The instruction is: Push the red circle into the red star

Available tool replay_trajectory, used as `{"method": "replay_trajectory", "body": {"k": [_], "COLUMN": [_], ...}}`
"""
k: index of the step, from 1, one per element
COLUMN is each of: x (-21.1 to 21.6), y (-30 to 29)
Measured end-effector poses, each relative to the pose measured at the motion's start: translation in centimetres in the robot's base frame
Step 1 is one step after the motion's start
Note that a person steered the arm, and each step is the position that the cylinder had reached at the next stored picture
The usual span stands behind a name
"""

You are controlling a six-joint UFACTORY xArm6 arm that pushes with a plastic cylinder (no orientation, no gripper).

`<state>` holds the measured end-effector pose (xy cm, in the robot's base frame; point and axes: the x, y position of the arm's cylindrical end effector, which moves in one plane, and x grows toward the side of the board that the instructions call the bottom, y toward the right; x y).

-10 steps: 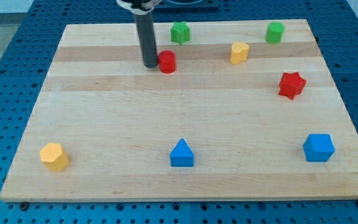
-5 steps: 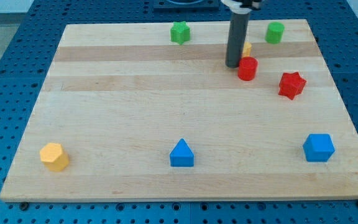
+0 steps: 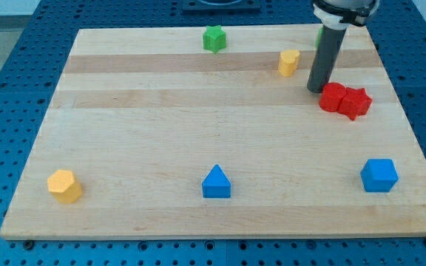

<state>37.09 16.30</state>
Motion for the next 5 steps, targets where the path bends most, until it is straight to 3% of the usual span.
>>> {"method": "replay_trajectory", "body": {"k": [2,4,5], "x": [-3.8,-7.0,-9.9], "y": [0.5,7.3,7.9]}}
